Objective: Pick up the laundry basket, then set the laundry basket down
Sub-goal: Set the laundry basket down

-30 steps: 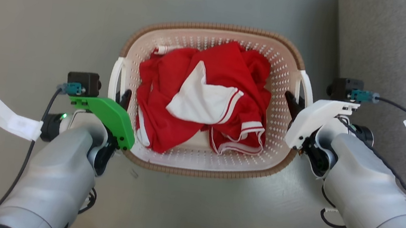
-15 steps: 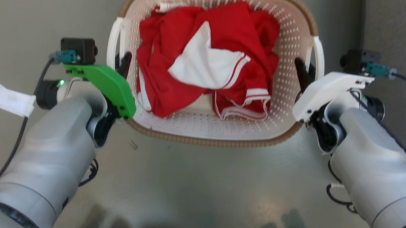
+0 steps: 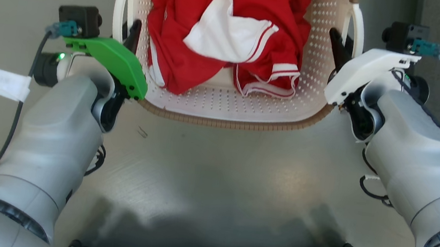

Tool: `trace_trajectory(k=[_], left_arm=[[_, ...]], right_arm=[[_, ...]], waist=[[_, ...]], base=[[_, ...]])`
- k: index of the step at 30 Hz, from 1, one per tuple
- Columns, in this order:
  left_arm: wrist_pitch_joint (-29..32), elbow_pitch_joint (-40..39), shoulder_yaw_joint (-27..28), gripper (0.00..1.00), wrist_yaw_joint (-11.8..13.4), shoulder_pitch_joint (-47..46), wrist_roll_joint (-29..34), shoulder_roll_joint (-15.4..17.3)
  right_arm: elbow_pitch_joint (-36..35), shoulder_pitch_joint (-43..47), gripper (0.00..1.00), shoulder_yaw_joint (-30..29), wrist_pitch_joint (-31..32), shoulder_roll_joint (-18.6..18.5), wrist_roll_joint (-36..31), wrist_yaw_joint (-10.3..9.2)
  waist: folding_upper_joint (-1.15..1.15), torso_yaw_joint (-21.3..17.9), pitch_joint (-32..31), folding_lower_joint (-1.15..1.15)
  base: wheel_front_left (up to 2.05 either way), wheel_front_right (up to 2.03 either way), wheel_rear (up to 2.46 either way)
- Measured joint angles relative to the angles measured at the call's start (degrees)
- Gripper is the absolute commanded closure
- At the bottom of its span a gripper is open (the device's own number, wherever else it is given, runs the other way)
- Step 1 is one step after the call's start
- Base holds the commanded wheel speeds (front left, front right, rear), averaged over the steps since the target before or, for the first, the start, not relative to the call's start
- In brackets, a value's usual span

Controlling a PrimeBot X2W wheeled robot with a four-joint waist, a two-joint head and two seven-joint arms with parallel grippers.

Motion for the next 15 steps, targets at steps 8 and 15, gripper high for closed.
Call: trace_trajectory(k=[8, 15], left_arm=[[-0.19, -0.01, 0.38, 1.00, -0.01, -2.46, 0.27, -0.02], [-0.44, 0.05, 0.59, 1.00, -0.01, -3.50, 0.65, -0.02]], right_arm=[[-0.01, -2.21, 1.00, -0.60, -0.45, -0.43, -0.64, 0.01], [-0.05, -3.02, 1.00, -0.91, -0.66, -0.46, -0.89, 0.01]], waist=[[0.00, 0.03, 3.70, 0.00], [0.00, 0.33, 6.17, -0.01]], base=[[0.00, 0.00, 0.00], [0.00, 0.00, 0.00]])
